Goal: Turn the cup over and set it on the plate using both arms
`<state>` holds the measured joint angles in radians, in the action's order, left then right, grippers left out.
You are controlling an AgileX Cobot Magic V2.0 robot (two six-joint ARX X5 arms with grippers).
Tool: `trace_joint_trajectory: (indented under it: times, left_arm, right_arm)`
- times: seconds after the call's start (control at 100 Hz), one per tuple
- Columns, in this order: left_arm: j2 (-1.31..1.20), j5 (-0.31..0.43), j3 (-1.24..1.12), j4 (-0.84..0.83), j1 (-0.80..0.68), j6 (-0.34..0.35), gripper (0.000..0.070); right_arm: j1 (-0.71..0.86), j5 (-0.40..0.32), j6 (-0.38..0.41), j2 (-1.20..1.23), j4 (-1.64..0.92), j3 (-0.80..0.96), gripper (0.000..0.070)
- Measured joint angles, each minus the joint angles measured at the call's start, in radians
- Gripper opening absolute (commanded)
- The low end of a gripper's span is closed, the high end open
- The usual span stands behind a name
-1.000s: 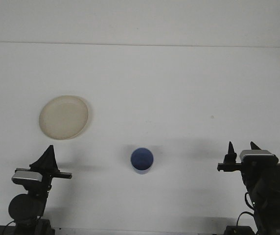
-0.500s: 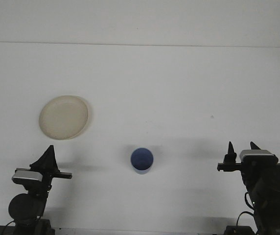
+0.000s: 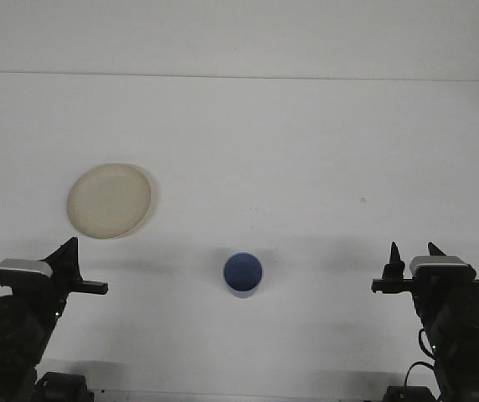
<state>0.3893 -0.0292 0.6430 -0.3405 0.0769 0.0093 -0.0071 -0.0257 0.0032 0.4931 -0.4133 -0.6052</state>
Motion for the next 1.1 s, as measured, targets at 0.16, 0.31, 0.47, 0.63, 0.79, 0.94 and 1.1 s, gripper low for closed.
trace_joint_trajectory:
  times: [0.16,0.31,0.47,0.63,0.79,0.94,1.1]
  left_arm:
    - [0.203,0.000,0.212,-0.193,0.000,0.000,0.0012]
    - [0.361,0.000,0.343,-0.350,0.000,0.000,0.0011]
    - [0.469,0.000,0.397,-0.470,0.000,0.000,0.0012]
    - [0.495,0.000,0.397,-0.482,0.000,0.000,0.0012]
    - [0.491,0.000,0.397,-0.477,0.000,0.000,0.0046]
    - [0.491,0.000,0.397,-0.477,0.000,-0.022,0.0460]
    - [0.491,0.000,0.397,-0.477,0.000,-0.034,0.0564]
  right_arm:
    - [0.000,0.000,0.001,0.000,0.000,0.000,0.0456]
    - [0.000,0.000,0.001,0.000,0.000,0.000,0.0456]
    - [0.000,0.000,0.001,0.000,0.000,0.000,0.0456]
    - [0.000,0.000,0.001,0.000,0.000,0.000,0.0456]
    - [0.000,0.000,0.001,0.000,0.000,0.000,0.0456]
    - [0.000,0.000,0.001,0.000,0.000,0.000,0.0456]
    - [0.000,0.000,0.001,0.000,0.000,0.000,0.0456]
